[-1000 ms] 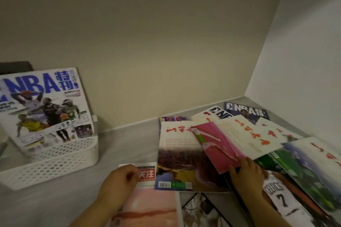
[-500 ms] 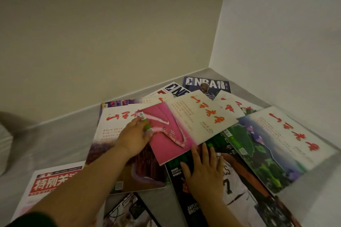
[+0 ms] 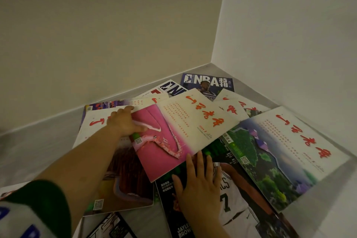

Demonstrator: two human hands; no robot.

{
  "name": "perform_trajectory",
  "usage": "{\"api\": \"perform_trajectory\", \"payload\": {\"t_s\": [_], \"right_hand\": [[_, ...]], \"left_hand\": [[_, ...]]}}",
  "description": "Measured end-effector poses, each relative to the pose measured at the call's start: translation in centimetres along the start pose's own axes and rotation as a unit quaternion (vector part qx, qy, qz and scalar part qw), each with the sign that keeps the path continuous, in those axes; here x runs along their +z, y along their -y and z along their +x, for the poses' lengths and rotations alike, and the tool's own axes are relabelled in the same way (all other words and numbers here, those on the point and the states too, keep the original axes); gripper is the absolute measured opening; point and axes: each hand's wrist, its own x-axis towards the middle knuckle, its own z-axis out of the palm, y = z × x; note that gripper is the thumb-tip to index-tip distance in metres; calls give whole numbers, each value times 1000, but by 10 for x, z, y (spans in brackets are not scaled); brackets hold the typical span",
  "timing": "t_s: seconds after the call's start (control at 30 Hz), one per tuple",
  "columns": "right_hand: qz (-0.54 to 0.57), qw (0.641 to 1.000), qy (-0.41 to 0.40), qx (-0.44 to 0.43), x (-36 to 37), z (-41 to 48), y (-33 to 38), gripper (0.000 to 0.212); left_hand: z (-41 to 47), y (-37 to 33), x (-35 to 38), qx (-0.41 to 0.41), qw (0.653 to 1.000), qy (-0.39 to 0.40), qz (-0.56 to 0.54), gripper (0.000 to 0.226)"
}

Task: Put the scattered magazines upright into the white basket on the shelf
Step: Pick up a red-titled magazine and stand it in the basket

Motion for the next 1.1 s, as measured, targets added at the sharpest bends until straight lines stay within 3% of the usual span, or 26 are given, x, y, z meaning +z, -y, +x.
{"api": "perform_trajectory", "payload": {"t_s": [0.07, 0.17, 0.23, 0.37, 0.53, 0.63, 0.73, 0.8, 0.93, 1.1], "right_hand": [[16, 999, 38, -13, -9, -2, 6, 73], [35, 999, 18, -21, -8, -2, 4, 54], [42, 998, 38, -19, 0, 1, 1, 52], [51, 998, 37, -21, 0, 2, -3, 51], [131, 991, 14, -24, -11, -9, -1, 47], [323, 945, -27, 32, -25, -18, 11, 46], [548, 830, 45, 95, -52, -16, 31, 50], [607, 779, 80, 133, -67, -15, 41, 44], [643, 752, 103, 108, -89, -26, 64, 34], [628, 774, 79, 29, -109, -52, 121, 27]], "left_hand": [[-1, 2, -5, -18, 1000, 8, -2, 84], [-12, 1, -10, 7, 997, 50, -61, 41], [-24, 1, -17, 13, 999, 33, -31, 16], [-48, 15, -26, 2, 999, -19, -33, 29], [-100, 25, -37, 97, 983, -79, -132, 23], [-138, 32, -45, 141, 958, -131, -214, 14], [-174, 45, -57, 160, 923, -160, -312, 24], [-192, 58, -64, 156, 908, -166, -351, 26], [-219, 91, -81, 151, 893, -199, -375, 16], [-245, 145, -107, 141, 901, -192, -363, 32]]}}
